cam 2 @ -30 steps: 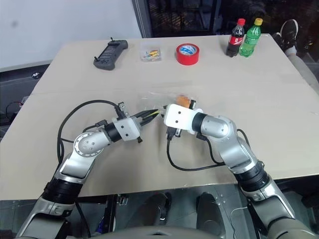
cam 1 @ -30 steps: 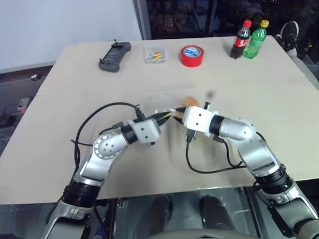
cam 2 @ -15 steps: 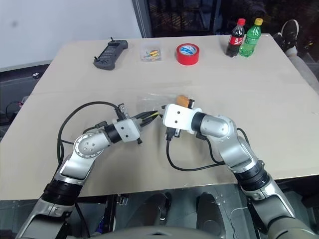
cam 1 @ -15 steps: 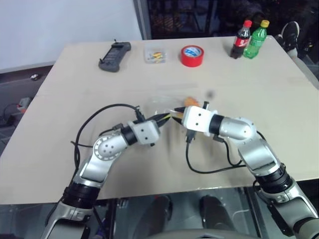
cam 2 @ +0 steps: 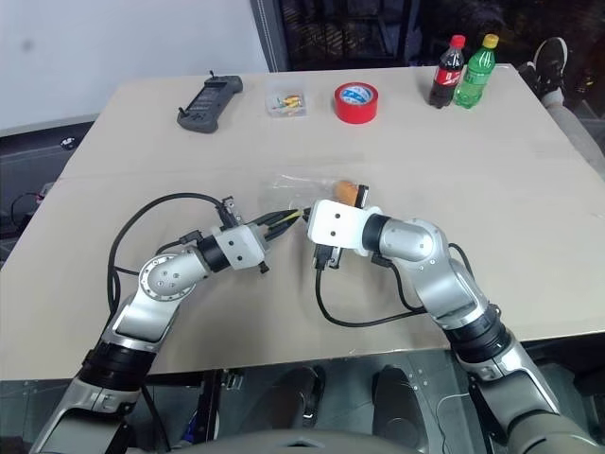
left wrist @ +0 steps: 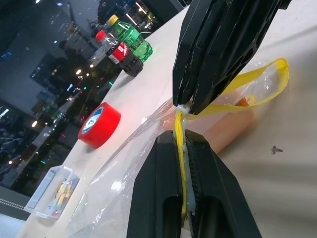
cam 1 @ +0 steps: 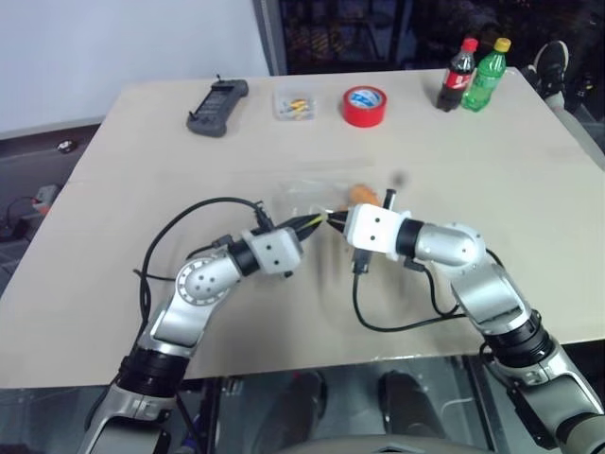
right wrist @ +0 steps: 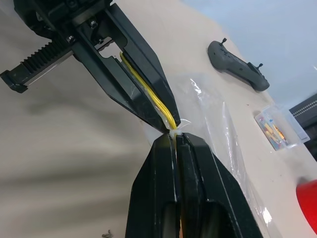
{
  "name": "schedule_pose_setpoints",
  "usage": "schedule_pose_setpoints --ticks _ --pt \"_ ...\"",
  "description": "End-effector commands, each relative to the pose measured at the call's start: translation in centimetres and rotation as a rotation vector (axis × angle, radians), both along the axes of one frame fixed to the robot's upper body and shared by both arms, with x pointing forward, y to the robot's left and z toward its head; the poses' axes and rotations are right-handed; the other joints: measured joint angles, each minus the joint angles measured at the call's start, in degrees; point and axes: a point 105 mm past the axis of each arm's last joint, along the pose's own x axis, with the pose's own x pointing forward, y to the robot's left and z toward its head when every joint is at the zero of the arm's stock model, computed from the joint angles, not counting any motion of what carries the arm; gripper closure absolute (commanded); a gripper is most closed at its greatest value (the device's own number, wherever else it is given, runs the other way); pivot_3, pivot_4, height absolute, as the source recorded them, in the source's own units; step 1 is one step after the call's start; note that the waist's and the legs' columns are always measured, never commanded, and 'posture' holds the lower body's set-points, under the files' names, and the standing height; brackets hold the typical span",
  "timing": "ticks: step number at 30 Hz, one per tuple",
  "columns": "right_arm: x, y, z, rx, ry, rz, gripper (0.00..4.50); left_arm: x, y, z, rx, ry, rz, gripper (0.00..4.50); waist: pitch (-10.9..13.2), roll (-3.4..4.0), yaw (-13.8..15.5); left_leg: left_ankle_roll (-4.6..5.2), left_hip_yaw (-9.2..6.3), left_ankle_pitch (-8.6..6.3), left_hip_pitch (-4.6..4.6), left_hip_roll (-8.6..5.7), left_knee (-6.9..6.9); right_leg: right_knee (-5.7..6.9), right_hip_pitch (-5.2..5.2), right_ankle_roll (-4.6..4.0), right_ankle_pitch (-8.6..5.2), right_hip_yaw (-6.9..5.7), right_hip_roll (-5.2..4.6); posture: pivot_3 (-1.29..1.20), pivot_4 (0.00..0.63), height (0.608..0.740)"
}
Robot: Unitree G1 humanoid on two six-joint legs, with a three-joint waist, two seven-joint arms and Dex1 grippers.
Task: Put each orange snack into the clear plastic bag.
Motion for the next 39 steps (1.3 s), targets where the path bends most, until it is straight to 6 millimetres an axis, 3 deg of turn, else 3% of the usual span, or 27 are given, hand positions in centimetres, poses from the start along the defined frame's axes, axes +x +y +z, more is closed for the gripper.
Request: schedule_pose_setpoints --ticks 1,4,29,32,33,39 --pt "-0.48 0.66 1.48 0.025 -0.037 0.039 4.17 -0.50 -0.29 1.17 -0.012 -0.055 -0.020 4.50 0.0 0.00 0.0 0.00 0.00 0.00 0.00 0.00 0.00 0.00 0.00 0.00 0.00 0.00 0.00 0.00 0.150 0.740" --pt "-0.29 0.68 1.62 0.026 -0.056 0.026 3.24 -0.53 -0.31 1.16 -0.011 -0.056 -0.022 4.50 0.0 0.00 0.0 0.00 0.00 0.00 0.00 0.00 -0.01 0.00 0.00 0.00 0.00 0.00 0.00 0.00 0.150 0.740" --pt "0.05 0.56 1.03 0.010 -0.041 0.025 3.24 -0.81 -0.38 1.22 -0.016 -0.066 -0.026 4.50 0.0 0.00 0.0 0.00 -0.01 0.00 0.00 0.01 -0.11 -0.12 0.00 0.00 0.00 -0.01 0.00 0.00 0.150 0.740" --pt "0.04 0.58 1.06 0.013 -0.039 0.027 3.99 -0.83 -0.38 1.22 -0.017 -0.065 -0.024 4.50 0.0 0.00 0.0 0.00 -0.01 0.00 0.00 0.01 -0.12 -0.13 0.00 0.00 0.00 -0.01 0.00 0.00 0.150 0.740" --pt "0.02 0.60 1.09 0.014 -0.039 0.029 4.46 -0.82 -0.36 1.22 -0.018 -0.065 -0.023 4.50 0.0 0.00 0.0 0.00 -0.01 0.00 0.00 0.01 -0.12 -0.14 0.00 0.00 0.00 -0.01 0.00 0.00 0.150 0.740" --pt "-0.29 0.82 1.34 0.018 -0.045 0.043 4.46 -0.76 -0.31 1.16 -0.019 -0.061 -0.020 4.50 0.0 0.00 0.0 0.00 -0.01 0.00 0.00 0.01 -0.14 -0.16 0.00 0.00 0.00 -0.01 0.00 0.00 0.150 0.740"
